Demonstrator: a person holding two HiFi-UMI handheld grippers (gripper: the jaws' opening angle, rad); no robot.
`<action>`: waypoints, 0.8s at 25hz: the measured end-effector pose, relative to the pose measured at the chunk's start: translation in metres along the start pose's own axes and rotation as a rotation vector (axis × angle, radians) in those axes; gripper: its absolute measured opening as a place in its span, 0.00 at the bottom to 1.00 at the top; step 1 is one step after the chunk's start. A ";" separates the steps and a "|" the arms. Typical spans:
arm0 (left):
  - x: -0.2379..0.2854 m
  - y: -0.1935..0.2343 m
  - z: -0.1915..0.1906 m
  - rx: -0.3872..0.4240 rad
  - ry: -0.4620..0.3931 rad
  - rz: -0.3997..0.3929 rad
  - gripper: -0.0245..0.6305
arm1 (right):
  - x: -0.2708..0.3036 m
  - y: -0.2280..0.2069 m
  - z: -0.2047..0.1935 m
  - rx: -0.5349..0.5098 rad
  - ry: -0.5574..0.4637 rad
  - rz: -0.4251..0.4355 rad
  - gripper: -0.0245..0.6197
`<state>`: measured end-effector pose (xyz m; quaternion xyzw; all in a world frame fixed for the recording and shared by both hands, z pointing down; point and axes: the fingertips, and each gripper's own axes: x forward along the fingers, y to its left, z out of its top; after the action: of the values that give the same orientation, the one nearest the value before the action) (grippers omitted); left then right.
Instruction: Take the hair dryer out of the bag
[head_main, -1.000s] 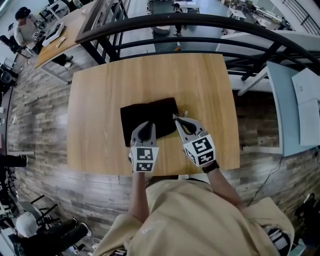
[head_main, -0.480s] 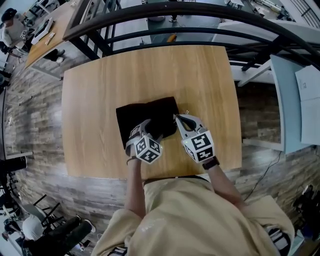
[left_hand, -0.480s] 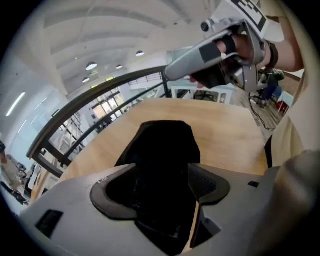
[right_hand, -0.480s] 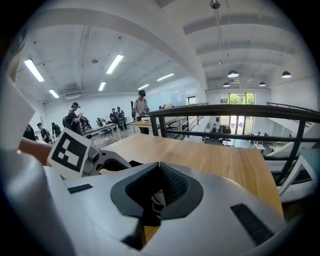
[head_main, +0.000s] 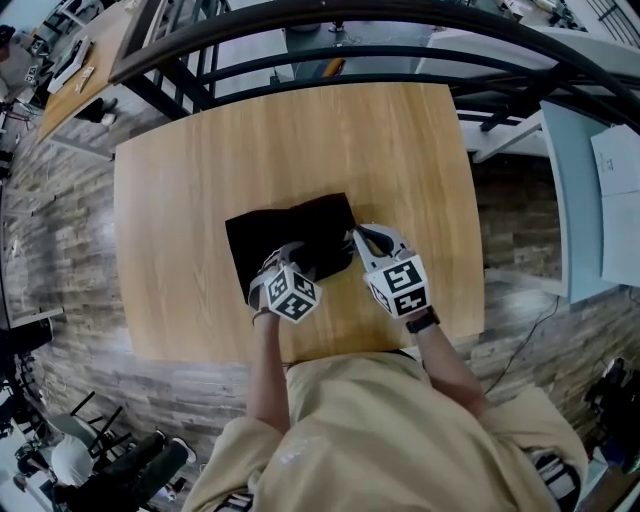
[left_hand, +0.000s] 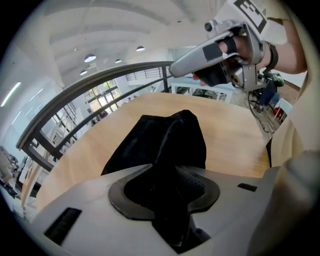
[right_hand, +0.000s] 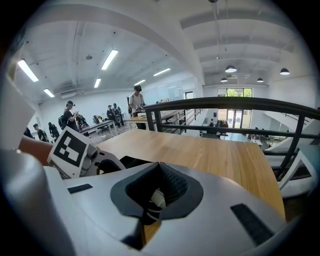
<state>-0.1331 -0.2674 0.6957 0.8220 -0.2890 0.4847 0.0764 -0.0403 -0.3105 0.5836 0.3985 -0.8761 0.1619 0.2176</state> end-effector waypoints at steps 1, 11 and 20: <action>-0.002 0.001 0.000 -0.023 -0.017 0.000 0.22 | 0.001 -0.002 -0.002 0.000 0.004 0.004 0.06; -0.026 0.006 0.003 -0.187 -0.163 -0.015 0.10 | 0.011 -0.007 -0.060 -0.160 0.191 0.167 0.06; -0.034 0.009 0.004 -0.192 -0.192 -0.003 0.10 | 0.060 0.017 -0.084 -0.447 0.345 0.397 0.15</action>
<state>-0.1471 -0.2626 0.6636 0.8541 -0.3386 0.3737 0.1272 -0.0677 -0.2995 0.6837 0.1297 -0.9007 0.0701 0.4086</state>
